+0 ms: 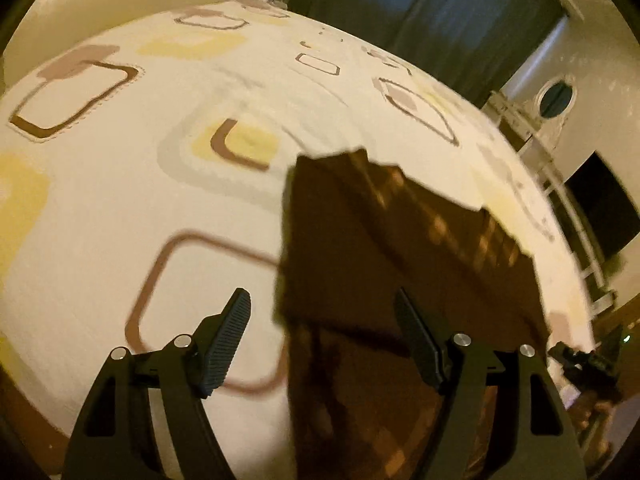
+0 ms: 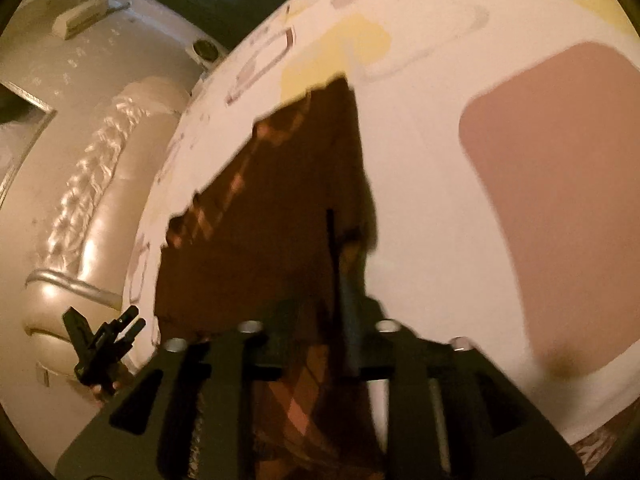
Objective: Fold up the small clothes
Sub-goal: 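Grasp the sweater hem with the right gripper while the left gripper grasps the hem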
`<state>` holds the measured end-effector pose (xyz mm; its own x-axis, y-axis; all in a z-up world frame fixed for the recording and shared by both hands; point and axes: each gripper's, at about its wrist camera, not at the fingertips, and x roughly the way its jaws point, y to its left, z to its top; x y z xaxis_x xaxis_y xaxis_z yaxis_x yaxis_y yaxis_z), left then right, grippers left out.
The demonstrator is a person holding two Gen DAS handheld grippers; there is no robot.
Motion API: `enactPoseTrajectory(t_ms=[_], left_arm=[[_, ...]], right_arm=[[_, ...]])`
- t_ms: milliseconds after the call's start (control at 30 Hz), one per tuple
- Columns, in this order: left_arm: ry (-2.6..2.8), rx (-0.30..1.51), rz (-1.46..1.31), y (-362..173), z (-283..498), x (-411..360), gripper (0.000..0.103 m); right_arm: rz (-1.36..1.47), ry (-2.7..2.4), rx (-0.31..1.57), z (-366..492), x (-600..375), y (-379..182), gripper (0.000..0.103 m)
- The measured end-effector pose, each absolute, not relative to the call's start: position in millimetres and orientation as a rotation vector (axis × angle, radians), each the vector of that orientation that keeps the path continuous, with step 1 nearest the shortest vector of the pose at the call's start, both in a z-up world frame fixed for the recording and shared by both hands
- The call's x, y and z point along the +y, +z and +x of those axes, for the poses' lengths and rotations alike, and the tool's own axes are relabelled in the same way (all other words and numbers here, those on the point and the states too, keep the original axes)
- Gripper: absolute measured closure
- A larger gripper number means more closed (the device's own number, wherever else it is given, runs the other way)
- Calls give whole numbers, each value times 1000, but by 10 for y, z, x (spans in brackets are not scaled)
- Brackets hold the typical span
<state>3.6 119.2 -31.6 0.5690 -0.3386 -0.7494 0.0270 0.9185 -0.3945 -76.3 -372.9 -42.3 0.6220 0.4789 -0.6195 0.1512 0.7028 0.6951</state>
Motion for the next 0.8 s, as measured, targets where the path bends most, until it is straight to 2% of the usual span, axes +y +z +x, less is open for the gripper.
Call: enactPoseTrajectory(t_ms=[300,400,567,600,667,733,767,800], left_arm=[[-274,1021,-458,-593,1053,1338,30],[-307,1043,-460,-713,1208,1283,30],[-298,1035,-354,-737,1313,1076,32],[-272,1032,-320,-732,1317,1026,37],[-195,1034,-239,-738,1308,959,71],[-155,1033,-220,-747,1297,951,84],[-142,1033,-233,-740,1287,962,90],[-126,1035,-252,-737,1275,983,91]], right_arm=[[854,237,868,47,-4012,-445,63],[850,227,868,348,-4073,-478,53],[864,233,898,728,-4091,-611,52],[876,237,893,778,-4083,-628,52],[881,246,890,847,-4055,-638,58],[839,258,918,931,-3980,-654,94],[812,261,936,958,-3946,-669,94],[795,254,932,961,-3944,-666,94]])
